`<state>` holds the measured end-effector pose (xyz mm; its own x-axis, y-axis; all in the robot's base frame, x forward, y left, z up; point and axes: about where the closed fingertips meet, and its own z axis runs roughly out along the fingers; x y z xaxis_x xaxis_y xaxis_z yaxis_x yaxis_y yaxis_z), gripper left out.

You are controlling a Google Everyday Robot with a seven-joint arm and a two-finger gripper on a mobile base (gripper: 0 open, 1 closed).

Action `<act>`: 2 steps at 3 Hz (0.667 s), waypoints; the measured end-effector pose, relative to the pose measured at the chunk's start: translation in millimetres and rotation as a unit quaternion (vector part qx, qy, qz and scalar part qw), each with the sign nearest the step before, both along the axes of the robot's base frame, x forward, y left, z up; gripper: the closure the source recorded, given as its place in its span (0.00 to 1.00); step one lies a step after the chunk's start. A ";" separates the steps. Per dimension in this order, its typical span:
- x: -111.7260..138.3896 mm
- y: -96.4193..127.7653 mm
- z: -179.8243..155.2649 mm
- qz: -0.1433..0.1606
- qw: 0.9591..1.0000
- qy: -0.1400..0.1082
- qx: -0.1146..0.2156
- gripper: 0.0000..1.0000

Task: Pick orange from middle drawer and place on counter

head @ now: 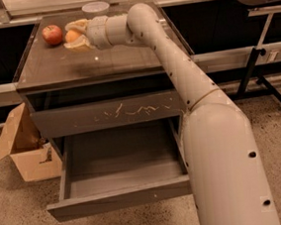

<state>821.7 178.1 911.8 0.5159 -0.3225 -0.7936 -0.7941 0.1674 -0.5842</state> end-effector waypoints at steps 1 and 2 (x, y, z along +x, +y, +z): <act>10.1 5.6 -9.3 -0.037 0.999 0.027 0.022 1.00; 13.6 6.2 -17.5 -0.055 0.997 0.054 0.028 1.00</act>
Offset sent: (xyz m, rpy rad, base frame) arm 0.0177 -0.0008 -0.0257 0.0683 0.1702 -0.1637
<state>835.4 184.3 894.3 0.3904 -0.3264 -0.8608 -0.8268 0.2870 -0.4838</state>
